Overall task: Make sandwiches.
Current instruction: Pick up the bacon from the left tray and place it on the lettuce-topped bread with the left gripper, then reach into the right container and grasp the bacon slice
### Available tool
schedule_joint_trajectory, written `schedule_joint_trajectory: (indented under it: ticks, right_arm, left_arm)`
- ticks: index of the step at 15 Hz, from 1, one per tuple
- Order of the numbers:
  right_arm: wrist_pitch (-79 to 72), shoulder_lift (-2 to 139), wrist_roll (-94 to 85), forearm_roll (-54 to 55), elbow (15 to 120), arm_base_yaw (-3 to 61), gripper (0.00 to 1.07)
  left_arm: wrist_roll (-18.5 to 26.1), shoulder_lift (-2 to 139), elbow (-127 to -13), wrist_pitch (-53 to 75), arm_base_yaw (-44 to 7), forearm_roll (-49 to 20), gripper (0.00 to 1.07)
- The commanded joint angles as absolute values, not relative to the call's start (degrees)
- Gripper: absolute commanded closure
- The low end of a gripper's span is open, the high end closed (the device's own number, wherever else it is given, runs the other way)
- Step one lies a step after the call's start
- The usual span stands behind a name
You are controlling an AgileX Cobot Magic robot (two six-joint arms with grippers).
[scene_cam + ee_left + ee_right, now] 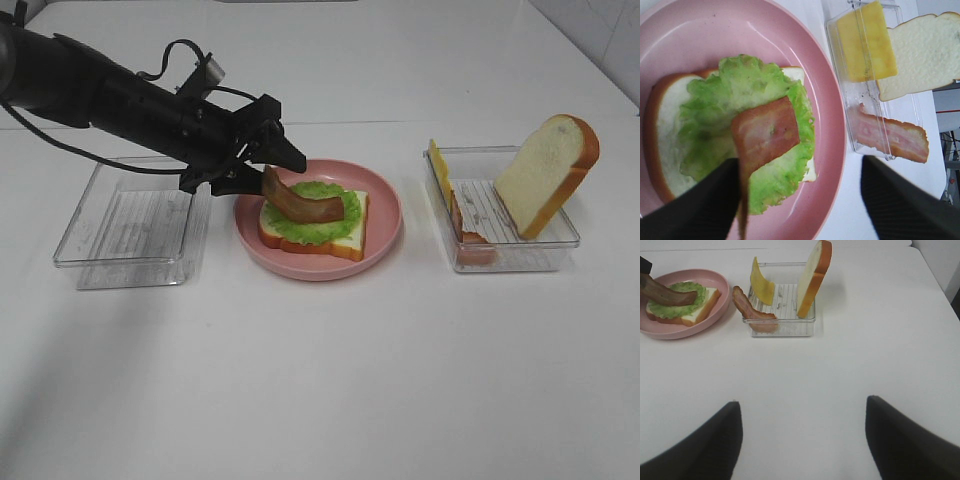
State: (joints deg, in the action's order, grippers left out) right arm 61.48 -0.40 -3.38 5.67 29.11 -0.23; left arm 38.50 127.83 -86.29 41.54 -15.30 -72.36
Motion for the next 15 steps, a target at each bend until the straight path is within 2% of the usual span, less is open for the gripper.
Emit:
schedule_joint_trajectory:
  ticks: [1, 3, 4, 7, 8, 9, 10, 11, 15]
  right_arm:
    - [60.73, -0.69, -3.78, 5.44, 28.99, -0.69, 0.41]
    - [60.73, -0.69, -3.78, 5.44, 28.99, -0.69, 0.41]
    - [60.73, -0.69, -3.78, 5.44, 28.99, -0.69, 0.41]
    - [60.73, -0.69, -3.78, 5.44, 28.99, -0.69, 0.41]
    - [60.73, -0.69, -3.78, 5.44, 28.99, -0.69, 0.41]
    - [60.73, -0.69, -3.78, 5.44, 28.99, -0.69, 0.41]
    - [60.73, -0.69, -3.78, 5.44, 28.99, -0.69, 0.41]
    - [60.73, -0.69, -3.78, 5.44, 28.99, -0.69, 0.41]
    - [60.73, -0.69, -3.78, 5.44, 28.99, -0.69, 0.41]
  left_arm:
    - [38.33, 126.74, -86.63, 41.42, -15.30, -71.39, 0.16]
    - [38.33, 124.50, -86.63, 41.20, -15.30, -66.52, 0.16]
    - [38.33, 124.50, -86.63, 41.20, -15.30, -66.52, 0.16]
    - [38.27, 119.06, -86.75, 41.02, -15.30, -53.23, 0.16]
    - [38.16, 118.20, -86.75, 41.02, -15.30, -51.68, 0.16]
    - [33.23, 114.31, -86.75, 41.31, -15.30, -43.43, 0.16]
    - [33.23, 114.31, -86.75, 41.31, -15.30, -43.43, 0.16]
    - [26.41, 109.49, -86.75, 43.14, -15.30, -33.80, 0.16]
    - [15.53, 98.03, -86.75, 52.65, -15.30, -18.85, 0.16]
